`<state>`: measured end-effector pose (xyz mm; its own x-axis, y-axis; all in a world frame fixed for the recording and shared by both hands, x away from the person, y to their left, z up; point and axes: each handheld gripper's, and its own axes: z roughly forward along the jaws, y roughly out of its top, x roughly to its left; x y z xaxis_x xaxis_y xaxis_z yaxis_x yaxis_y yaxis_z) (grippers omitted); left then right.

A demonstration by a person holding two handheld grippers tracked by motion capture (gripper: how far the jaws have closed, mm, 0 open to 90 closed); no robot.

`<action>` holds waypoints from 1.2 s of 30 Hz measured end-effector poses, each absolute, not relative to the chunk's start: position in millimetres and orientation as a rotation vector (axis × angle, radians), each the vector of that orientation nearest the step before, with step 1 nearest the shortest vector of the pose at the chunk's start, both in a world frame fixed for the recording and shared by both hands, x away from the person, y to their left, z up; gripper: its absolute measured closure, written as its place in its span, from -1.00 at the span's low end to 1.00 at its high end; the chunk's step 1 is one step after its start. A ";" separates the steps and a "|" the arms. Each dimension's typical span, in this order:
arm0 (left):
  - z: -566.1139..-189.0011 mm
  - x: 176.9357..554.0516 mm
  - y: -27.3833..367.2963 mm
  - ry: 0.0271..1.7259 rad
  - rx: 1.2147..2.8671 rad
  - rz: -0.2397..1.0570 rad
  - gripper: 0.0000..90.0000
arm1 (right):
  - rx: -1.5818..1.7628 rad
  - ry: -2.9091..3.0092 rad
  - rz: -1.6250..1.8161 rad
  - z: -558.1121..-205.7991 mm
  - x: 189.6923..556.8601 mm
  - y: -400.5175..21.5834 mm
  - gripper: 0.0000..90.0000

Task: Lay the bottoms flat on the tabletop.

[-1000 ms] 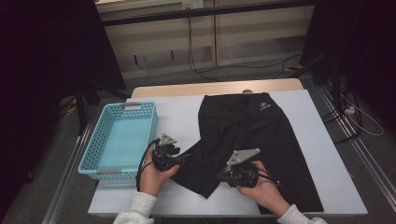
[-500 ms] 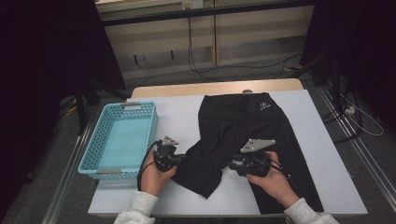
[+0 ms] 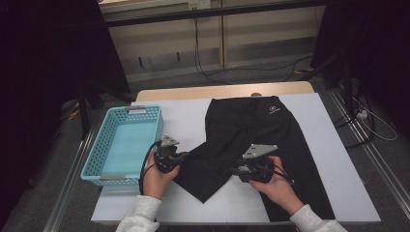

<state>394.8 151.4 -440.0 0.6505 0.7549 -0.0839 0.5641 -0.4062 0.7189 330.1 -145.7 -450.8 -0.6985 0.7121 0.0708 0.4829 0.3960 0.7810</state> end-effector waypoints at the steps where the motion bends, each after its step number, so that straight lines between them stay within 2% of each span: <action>1: -440.2 394.9 151.6 1.021 2.124 0.331 0.88 | 1.036 2.387 1.200 -450.0 329.0 -143.9 0.28; 5: -442.2 395.3 151.9 1.021 2.114 0.342 0.79 | 0.981 2.418 1.223 -448.2 323.7 -135.1 0.26; 13: -439.3 396.8 147.9 0.983 2.066 0.339 -0.18 | 0.904 2.485 1.266 -453.9 318.7 -114.9 0.21; 16: -437.3 396.6 147.8 0.975 2.048 0.326 -0.34 | 0.880 2.504 1.223 -457.9 317.7 -109.5 0.20; 20: -437.1 396.9 149.0 0.986 2.051 0.308 -0.40 | 0.886 2.522 1.157 -464.4 317.8 -108.2 0.18; 26: -433.0 396.3 149.1 0.979 2.047 0.306 -0.44 | 0.851 2.509 1.219 -455.0 312.8 -102.0 0.10; 36: -433.3 395.8 148.8 0.982 2.058 0.305 -0.46 | 0.768 2.581 1.214 -467.8 308.1 -87.9 0.15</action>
